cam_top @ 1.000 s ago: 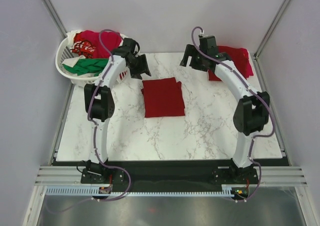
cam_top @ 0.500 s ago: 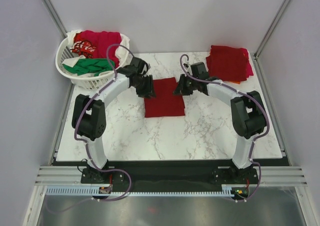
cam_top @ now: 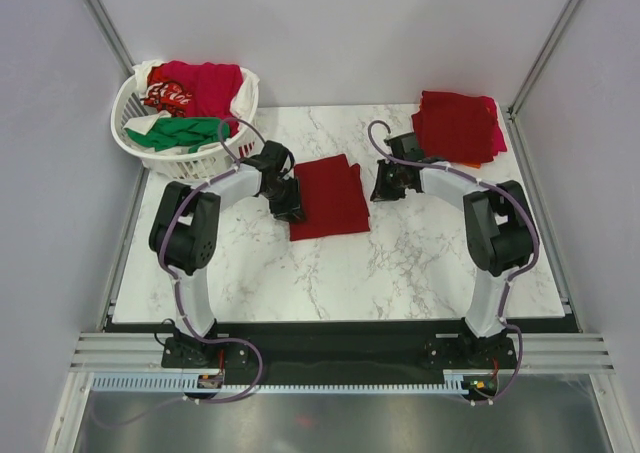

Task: Fold and stack the t-shirts
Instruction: Fold the tshirt, then neatly place the folded tshirt to the corner

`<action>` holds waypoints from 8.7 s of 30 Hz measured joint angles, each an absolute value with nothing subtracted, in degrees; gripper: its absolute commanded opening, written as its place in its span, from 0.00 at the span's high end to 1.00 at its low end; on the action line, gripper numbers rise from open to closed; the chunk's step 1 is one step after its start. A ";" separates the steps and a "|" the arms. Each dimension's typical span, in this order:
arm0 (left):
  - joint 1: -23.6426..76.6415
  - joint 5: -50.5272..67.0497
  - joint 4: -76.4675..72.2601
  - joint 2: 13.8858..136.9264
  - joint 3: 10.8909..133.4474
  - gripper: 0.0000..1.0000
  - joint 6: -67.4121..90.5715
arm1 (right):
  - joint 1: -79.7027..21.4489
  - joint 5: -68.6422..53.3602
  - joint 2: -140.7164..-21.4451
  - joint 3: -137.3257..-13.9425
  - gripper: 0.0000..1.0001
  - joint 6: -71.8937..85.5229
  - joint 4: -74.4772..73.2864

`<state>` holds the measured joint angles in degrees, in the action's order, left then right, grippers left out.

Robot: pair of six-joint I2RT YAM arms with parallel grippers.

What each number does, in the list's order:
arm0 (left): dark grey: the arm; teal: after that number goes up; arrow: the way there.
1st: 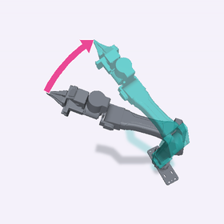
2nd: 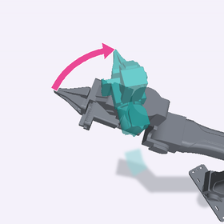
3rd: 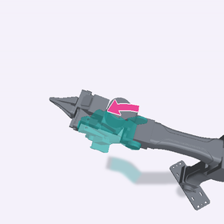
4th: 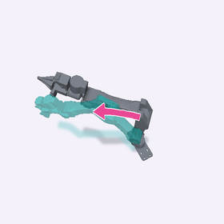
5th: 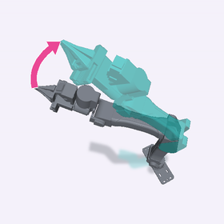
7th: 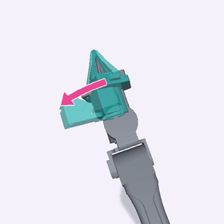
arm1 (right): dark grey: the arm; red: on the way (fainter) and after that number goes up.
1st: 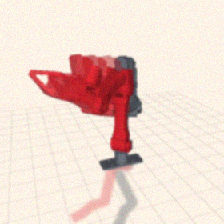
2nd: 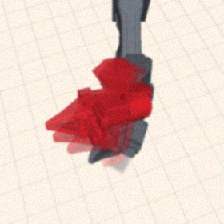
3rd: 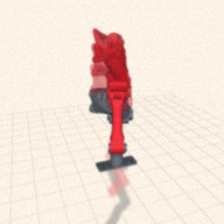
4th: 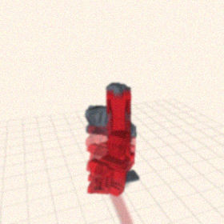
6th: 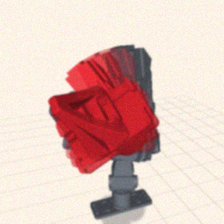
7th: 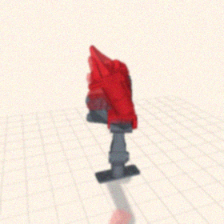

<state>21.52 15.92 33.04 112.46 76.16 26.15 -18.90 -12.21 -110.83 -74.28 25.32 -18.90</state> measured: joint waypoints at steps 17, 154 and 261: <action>22.04 12.05 41.41 86.59 79.90 0.30 23.86 | -16.27 -21.28 -113.01 -83.72 0.02 21.82 -16.47; 20.97 -10.33 40.40 20.03 42.26 0.13 22.55 | 21.56 -16.01 -136.40 -127.98 0.02 24.38 -28.42; 20.21 -10.13 40.42 20.36 42.26 0.13 22.55 | 21.91 -11.68 -149.05 -130.26 0.79 31.99 -6.24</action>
